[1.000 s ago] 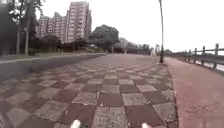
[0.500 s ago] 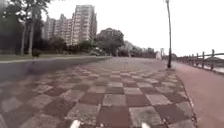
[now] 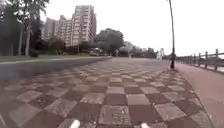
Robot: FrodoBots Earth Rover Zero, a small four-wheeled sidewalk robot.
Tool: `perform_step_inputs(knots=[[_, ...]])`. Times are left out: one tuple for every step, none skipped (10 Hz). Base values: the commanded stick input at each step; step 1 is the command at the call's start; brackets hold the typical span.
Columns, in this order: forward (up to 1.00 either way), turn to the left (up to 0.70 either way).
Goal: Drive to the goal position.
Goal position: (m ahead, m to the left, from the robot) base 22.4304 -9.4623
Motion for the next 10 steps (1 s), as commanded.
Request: perform_step_inputs(knots=[[0.70,0.00],[0.70,0.00],[0.70,0.00],[0.70,0.00],[0.70,0.00],[0.70,0.00],[0.70,0.00],[0.70,0.00],[0.70,0.00],[0.70,0.00]])
